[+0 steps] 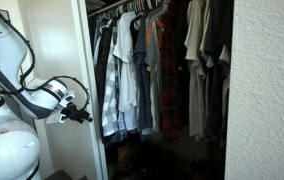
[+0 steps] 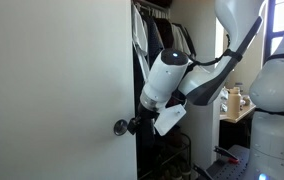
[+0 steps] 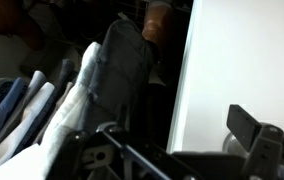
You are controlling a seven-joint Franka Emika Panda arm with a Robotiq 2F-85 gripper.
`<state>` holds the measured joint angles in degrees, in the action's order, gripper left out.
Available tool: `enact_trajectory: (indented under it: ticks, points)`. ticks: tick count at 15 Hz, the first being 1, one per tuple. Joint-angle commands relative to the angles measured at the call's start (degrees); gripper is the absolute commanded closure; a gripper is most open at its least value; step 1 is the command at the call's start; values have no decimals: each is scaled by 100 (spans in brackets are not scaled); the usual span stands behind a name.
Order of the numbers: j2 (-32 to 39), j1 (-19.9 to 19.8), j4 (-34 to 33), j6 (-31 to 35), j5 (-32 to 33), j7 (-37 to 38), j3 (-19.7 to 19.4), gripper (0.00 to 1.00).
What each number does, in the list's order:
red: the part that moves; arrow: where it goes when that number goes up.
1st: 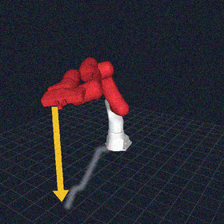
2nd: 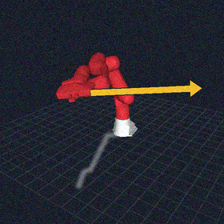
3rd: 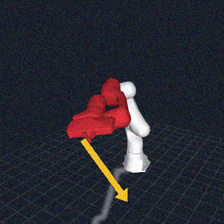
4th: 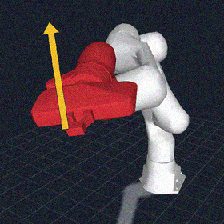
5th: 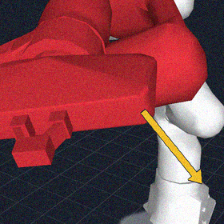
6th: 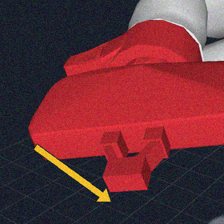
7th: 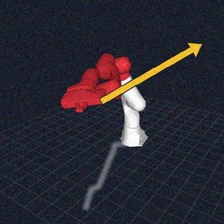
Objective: Slide the closet door slightly to the right
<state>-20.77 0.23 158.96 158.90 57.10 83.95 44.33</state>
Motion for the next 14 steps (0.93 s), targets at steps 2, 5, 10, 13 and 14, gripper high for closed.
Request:
enact_trajectory:
  ticks: [2, 5, 10, 13, 14]
  points:
    - [143, -445, -141, 492, 604, 442, 50, 0]
    - [174, -583, -246, 738, 754, 615, 67, 0]
    - [266, -754, -337, 734, 989, 729, 191, 0]
    - [268, -878, -402, 529, 1184, 906, 321, 0]
    - [221, -922, -398, 384, 1222, 1001, 389, 0]
